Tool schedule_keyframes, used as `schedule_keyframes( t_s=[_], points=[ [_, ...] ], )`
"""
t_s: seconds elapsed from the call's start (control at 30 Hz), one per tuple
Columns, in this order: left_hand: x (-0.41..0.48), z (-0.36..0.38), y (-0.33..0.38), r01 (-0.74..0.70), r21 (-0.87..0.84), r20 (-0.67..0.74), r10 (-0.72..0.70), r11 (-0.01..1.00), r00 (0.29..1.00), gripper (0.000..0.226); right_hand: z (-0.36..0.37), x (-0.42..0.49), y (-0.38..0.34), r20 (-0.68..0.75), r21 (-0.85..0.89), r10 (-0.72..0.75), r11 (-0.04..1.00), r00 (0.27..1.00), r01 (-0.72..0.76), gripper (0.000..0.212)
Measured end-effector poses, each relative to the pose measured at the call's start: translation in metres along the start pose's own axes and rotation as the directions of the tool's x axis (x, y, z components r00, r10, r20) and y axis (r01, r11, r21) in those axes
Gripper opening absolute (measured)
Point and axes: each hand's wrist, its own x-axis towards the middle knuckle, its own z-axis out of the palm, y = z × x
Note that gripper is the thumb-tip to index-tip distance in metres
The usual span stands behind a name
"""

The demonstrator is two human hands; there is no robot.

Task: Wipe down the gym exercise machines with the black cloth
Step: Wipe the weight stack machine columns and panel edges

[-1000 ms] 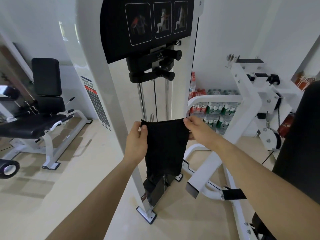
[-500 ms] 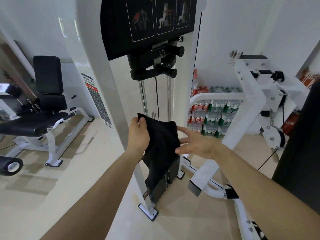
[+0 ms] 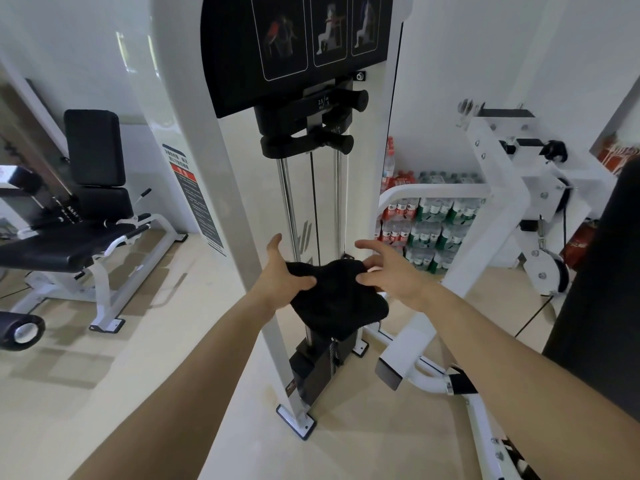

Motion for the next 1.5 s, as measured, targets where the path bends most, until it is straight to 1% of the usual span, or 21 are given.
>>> schedule_keyframes(
  t_s=[0.1, 0.2, 0.33, 0.43, 0.53, 0.57, 0.63, 0.7, 0.73, 0.77, 0.83, 0.87, 0.93, 1.0, 1.13, 1.23, 1.27, 1.33, 1.4, 1.47, 1.5],
  points=[
    [-0.004, 0.004, 0.000, -0.027, 0.224, 0.030, 0.021, 0.974, 0.999, 0.110, 0.000, 0.004, -0.003, -0.045, -0.084, -0.020, 0.996, 0.999, 0.017, 0.066],
    [-0.005, 0.002, -0.002, -0.036, 0.327, 0.013, 0.033, 0.944, 0.999, 0.104, -0.003, 0.005, -0.005, -0.076, -0.178, -0.042, 0.984, 0.996, 0.028, 0.066],
    [-0.001, -0.001, -0.004, 0.005, 0.489, -0.102, 0.051, 0.872, 0.994, 0.094, -0.007, 0.003, -0.005, -0.022, -0.252, -0.016, 0.968, 1.000, 0.010, 0.057],
    [-0.004, 0.001, 0.001, 0.055, 0.524, -0.216, 0.070, 0.850, 0.974, 0.085, -0.004, 0.001, -0.006, 0.004, -0.411, -0.068, 0.909, 0.998, 0.064, 0.044],
    [-0.007, 0.004, 0.003, 0.002, 0.537, -0.250, 0.157, 0.844, 0.956, 0.076, 0.001, 0.001, -0.011, 0.033, -0.554, -0.167, 0.818, 0.985, 0.157, 0.038],
    [-0.007, 0.005, 0.003, -0.052, 0.543, -0.232, 0.210, 0.838, 0.950, 0.068, 0.003, 0.000, -0.013, 0.040, -0.568, -0.170, 0.807, 0.985, 0.162, 0.037],
    [-0.007, 0.007, 0.002, -0.181, 0.504, -0.136, 0.285, 0.844, 0.949, 0.041, 0.004, -0.001, -0.015, 0.044, -0.587, -0.155, 0.795, 0.987, 0.151, 0.037],
    [-0.008, 0.007, 0.001, -0.227, 0.445, -0.008, 0.258, 0.866, 0.966, 0.023, 0.002, -0.002, -0.017, 0.040, -0.612, -0.151, 0.778, 0.988, 0.143, 0.035],
    [-0.009, 0.007, 0.001, -0.226, 0.441, 0.056, 0.224, 0.869, 0.973, 0.024, 0.001, -0.003, -0.017, 0.037, -0.623, -0.151, 0.769, 0.988, 0.141, 0.033],
    [-0.010, 0.007, 0.000, -0.222, 0.466, 0.110, 0.192, 0.857, 0.975, 0.032, -0.001, -0.003, -0.018, 0.040, -0.627, -0.145, 0.767, 0.989, 0.138, 0.029],
    [-0.011, 0.009, -0.002, -0.217, 0.569, 0.169, 0.146, 0.793, 0.975, 0.049, -0.005, -0.004, -0.017, 0.074, -0.619, -0.111, 0.774, 0.991, 0.133, 0.026],
    [-0.011, 0.010, -0.004, -0.221, 0.616, 0.180, 0.139, 0.756, 0.974, 0.052, -0.007, -0.005, -0.017, 0.098, -0.622, -0.090, 0.772, 0.991, 0.132, 0.029],
    [-0.010, 0.012, -0.007, -0.236, 0.676, 0.179, 0.155, 0.698, 0.971, 0.050, -0.008, -0.006, -0.015, 0.122, -0.649, -0.070, 0.749, 0.990, 0.133, 0.035],
    [-0.009, 0.010, -0.009, -0.256, 0.697, 0.162, 0.201, 0.669, 0.966, 0.040, -0.007, -0.007, -0.013, 0.106, -0.666, -0.089, 0.734, 0.990, 0.137, 0.030],
    [-0.008, 0.005, -0.010, -0.267, 0.670, 0.108, 0.266, 0.692, 0.958, 0.012, -0.010, -0.008, -0.009, 0.040, -0.588, -0.150, 0.796, 0.988, 0.144, 0.025],
    [-0.011, 0.000, -0.006, -0.258, 0.640, 0.003, 0.334, 0.724, 0.942, 0.016, -0.008, -0.009, -0.013, 0.073, -0.535, -0.143, 0.830, 0.987, 0.160, 0.006],
    [-0.011, -0.003, -0.005, -0.255, 0.613, -0.035, 0.349, 0.747, 0.937, 0.016, -0.006, -0.010, -0.016, 0.071, -0.487, -0.150, 0.858, 0.986, 0.165, 0.011],
    [-0.012, -0.006, -0.004, -0.254, 0.553, -0.108, 0.370, 0.794, 0.923, 0.012, -0.002, -0.012, -0.022, 0.040, -0.316, -0.148, 0.936, 0.988, 0.153, 0.014],
    [-0.012, -0.006, -0.003, -0.269, 0.508, -0.153, 0.394, 0.818, 0.906, 0.009, 0.005, -0.012, -0.027, 0.030, -0.052, -0.075, 0.996, 0.997, 0.076, 0.012],
    [-0.012, -0.006, -0.003, -0.260, 0.487, -0.189, 0.392, 0.834, 0.900, 0.012, 0.014, -0.008, -0.029, 0.030, 0.147, 0.036, 0.988, 0.999, -0.040, 0.038],
    [-0.012, -0.006, -0.002, -0.251, 0.477, -0.213, 0.388, 0.842, 0.897, 0.012, 0.018, -0.007, -0.031, 0.036, 0.173, 0.037, 0.984, 0.999, -0.043, 0.042]
  ],
)
